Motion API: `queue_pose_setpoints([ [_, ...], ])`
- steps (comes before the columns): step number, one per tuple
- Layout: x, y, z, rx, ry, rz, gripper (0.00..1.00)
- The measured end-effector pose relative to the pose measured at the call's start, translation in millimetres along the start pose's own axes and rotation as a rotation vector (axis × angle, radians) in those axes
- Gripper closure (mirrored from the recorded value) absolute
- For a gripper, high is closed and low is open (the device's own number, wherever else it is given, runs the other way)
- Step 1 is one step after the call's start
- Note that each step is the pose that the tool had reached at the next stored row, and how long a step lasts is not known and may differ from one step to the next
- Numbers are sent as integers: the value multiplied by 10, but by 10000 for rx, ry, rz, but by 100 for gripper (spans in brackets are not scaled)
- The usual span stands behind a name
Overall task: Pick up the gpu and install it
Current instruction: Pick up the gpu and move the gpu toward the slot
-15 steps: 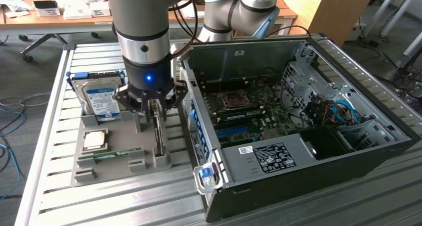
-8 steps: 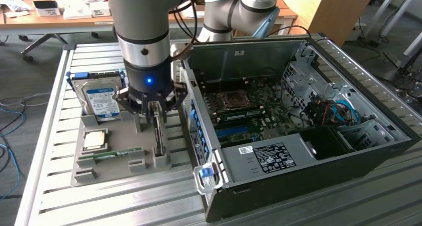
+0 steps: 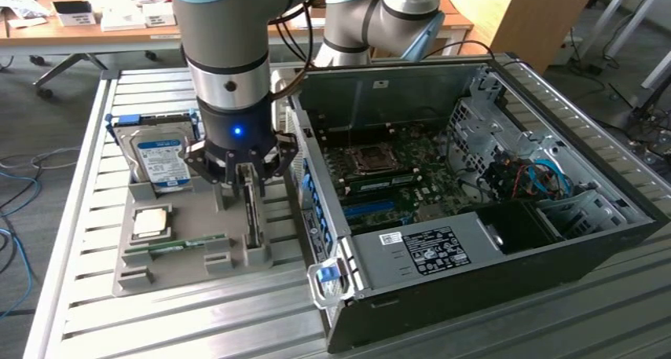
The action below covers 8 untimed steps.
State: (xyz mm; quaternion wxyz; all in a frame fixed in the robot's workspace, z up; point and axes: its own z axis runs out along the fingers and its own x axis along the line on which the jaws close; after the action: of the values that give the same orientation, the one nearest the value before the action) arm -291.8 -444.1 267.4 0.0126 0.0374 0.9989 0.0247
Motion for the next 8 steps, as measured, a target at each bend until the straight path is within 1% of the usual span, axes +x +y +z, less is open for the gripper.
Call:
queue_pose_setpoints([
  [8,2,5,18,-6,0,0,58],
])
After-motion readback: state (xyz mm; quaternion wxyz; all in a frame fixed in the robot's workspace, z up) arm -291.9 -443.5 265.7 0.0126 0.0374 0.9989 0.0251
